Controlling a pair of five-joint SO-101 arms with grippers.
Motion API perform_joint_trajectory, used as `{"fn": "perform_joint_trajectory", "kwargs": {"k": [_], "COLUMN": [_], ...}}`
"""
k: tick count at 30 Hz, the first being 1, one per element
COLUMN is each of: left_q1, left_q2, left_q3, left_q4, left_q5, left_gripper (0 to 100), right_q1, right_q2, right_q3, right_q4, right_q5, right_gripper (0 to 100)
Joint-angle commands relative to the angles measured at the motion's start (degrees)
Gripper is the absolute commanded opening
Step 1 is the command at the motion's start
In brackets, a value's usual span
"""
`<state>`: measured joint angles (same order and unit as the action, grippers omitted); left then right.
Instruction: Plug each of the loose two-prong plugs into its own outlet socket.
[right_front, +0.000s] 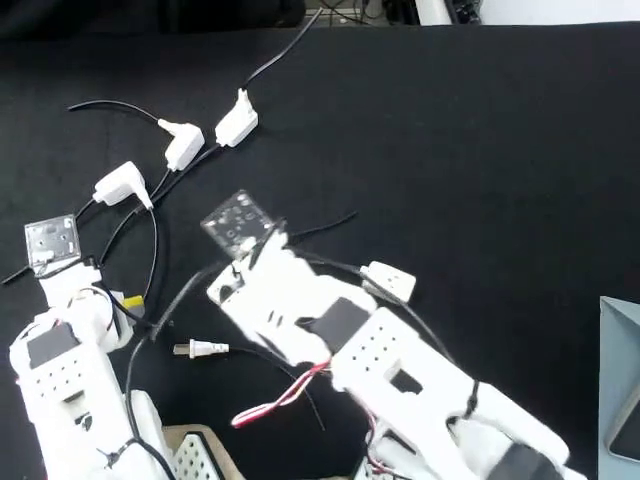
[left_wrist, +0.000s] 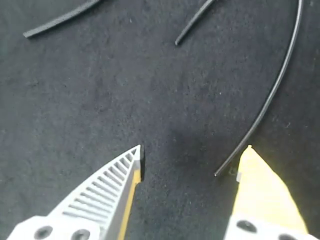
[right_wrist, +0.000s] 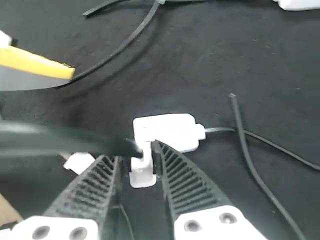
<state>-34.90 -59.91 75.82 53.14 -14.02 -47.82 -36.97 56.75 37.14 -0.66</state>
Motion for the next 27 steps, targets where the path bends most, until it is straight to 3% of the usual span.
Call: {"fn": "perform_joint_trajectory", "kwargs": {"k": [1,27], "left_q1": [-0.48,-3.03], "left_q2": [-2.90,-3.16], "left_q3": [0.66,0.92], "left_q4": [-0.97,-1.23], "left_q5": [0.44,0.53], "left_gripper": [30,30], "right_q1": [-2.37,-0.44], "right_q2": [3.21,18.24], "right_q3": [-3.74,-3.74], "right_q4": [-4.04,-19.78], "right_q5": [0.62,2.20], "right_gripper": [1.4,1.4]}}
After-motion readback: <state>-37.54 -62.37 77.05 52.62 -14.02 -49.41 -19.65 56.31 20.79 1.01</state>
